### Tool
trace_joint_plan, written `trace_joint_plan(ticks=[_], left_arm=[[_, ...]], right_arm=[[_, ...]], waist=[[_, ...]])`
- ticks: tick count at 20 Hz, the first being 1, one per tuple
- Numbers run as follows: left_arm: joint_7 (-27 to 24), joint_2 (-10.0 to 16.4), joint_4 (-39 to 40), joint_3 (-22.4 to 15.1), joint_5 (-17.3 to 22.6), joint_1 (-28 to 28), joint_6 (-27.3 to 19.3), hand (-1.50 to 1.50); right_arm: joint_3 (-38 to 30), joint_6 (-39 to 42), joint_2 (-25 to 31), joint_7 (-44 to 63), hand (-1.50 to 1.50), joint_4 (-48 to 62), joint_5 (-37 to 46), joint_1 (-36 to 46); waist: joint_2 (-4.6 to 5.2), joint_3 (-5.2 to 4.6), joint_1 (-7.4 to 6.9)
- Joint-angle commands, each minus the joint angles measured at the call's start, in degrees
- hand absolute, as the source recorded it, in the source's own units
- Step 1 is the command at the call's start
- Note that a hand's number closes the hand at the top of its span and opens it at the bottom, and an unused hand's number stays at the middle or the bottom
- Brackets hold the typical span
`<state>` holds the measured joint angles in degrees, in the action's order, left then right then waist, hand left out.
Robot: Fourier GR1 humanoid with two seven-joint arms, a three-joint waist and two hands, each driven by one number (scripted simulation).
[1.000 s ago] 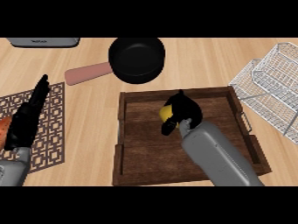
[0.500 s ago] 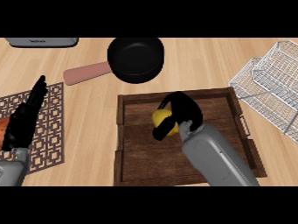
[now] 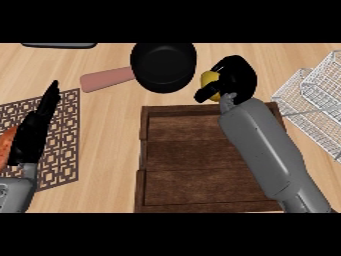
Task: Pick the lemon from the tray and place it in the tiered basket
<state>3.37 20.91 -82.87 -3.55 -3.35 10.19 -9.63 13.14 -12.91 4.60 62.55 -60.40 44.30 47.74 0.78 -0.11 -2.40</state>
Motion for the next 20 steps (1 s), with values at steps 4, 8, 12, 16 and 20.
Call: trace_joint_plan(ticks=[4, 8, 12, 16, 20], left_arm=[[0.46, -0.4, 0.75, -0.04, -0.16, 0.85, 0.08, 0.0], [0.73, -1.31, 0.65, -0.54, -0.75, -0.23, -0.6, 0.0], [1.48, 0.88, -0.61, 1.26, 0.43, -0.54, 1.1, 0.0], [-1.55, -0.94, 3.68, 1.24, -0.6, 0.49, 0.12, 0.0], [-0.42, 0.85, 0.82, 2.65, 0.84, -1.49, 2.21, 0.0]], right_arm=[[-2.87, -14.45, 3.02, 11.74, 1.5, 7.49, 19.34, 12.56], [-5.17, -11.55, 3.48, 15.76, 1.5, 9.86, 26.59, 19.2], [-7.41, -4.99, 6.45, 16.63, 1.5, 14.92, 32.1, 24.74], [-9.74, -0.4, 6.84, 14.97, 1.5, 18.5, 33.08, 27.48], [-15.88, -1.4, 9.89, 8.99, 1.5, 18.8, 28.97, 29.91]], waist=[[-0.18, -0.1, -0.34], [-0.67, -0.02, 0.41], [-0.83, 0.0, 0.4], [-0.58, 0.01, 1.72], [-0.68, 0.09, 1.43]])
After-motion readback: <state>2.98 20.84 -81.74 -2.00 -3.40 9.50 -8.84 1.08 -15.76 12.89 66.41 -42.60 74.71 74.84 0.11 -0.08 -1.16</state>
